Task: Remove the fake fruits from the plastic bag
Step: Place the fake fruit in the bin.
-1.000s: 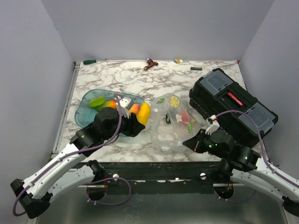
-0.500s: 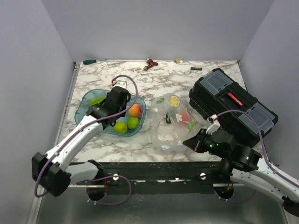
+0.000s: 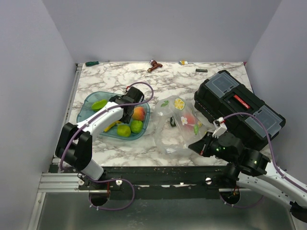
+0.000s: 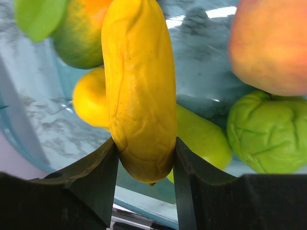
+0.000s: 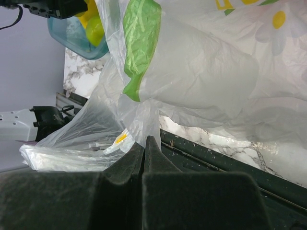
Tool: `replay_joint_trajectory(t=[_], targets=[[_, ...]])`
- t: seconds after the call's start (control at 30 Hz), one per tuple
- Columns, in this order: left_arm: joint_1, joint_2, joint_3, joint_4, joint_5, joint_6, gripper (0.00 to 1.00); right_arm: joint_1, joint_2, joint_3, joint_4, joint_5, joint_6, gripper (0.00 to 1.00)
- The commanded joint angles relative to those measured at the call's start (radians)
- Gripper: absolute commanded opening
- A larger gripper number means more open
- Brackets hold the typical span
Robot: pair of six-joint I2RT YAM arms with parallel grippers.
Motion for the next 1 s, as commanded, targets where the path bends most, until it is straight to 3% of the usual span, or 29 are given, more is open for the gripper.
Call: replay_joint_trajectory(t=[0.0, 0.1, 0.23, 0.43, 0.67, 0.77, 0.97], targets=[[0.025, 0.019, 0.039, -0.015, 0.230, 0.016, 0.03, 0.001, 0.001, 0.004, 0.020, 0.006, 0.012, 0.01], [0.028, 0.048, 0.040, -0.026, 0.290, 0.008, 0.06, 0.001, 0.015, 0.008, 0.030, -0.007, 0.005, 0.01], [0.030, 0.065, 0.039, -0.039, 0.264, -0.003, 0.13, 0.001, 0.018, 0.018, 0.010, -0.005, 0.002, 0.01], [0.040, 0.059, 0.041, -0.034, 0.267, -0.012, 0.37, 0.001, -0.011, 0.011, -0.009, 0.012, 0.006, 0.01], [0.042, 0.066, 0.044, -0.035, 0.284, -0.013, 0.46, 0.001, -0.011, 0.001, 0.001, 0.009, 0.010, 0.01], [0.043, 0.061, 0.039, -0.032, 0.287, -0.016, 0.55, 0.001, -0.011, -0.004, 0.009, 0.001, 0.011, 0.01], [0.048, 0.031, 0.033, -0.021, 0.304, -0.019, 0.60, 0.001, -0.002, 0.003, 0.011, 0.002, 0.007, 0.01]])
